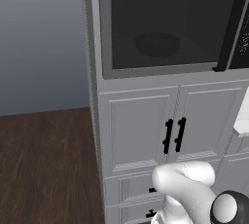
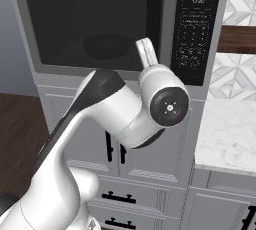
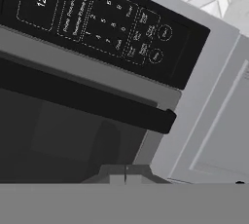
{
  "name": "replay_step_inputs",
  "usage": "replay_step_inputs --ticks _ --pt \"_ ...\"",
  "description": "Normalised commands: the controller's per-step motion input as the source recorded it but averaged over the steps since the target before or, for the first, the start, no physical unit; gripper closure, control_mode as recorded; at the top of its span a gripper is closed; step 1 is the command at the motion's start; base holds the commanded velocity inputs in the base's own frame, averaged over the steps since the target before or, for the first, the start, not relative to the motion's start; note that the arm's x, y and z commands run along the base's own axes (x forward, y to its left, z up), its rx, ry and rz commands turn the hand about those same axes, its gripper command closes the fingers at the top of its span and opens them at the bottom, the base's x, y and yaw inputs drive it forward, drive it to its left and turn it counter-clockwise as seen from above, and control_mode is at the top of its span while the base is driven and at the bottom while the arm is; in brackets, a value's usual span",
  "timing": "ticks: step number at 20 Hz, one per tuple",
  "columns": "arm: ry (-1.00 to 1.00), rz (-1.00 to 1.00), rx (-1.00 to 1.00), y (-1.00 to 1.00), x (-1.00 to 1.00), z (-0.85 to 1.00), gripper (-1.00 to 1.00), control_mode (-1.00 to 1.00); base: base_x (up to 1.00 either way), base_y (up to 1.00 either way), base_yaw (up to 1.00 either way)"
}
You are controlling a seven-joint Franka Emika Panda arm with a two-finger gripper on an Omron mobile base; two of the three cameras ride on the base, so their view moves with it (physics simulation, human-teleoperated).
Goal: Open the microwave, place the bowl with waffle inside the microwave, then close the microwave door and turn it on.
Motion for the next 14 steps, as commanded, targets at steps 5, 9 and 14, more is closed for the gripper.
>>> replay_step_inputs --ticks 5,9,14 --pt "0.0 -0.01 0.05 -0.16 0.0 -0.04 1.0 -1.0 0.0 0.0 0.0" --pt "-0.02 -0.04 0.1 -0.09 0.0 -0.1 1.0 -1.0 0.0 0.0 0.0" --pt "-0.06 -0.02 0.03 -0.11 0.0 0.0 1.0 -1.0 0.0 0.0 0.0"
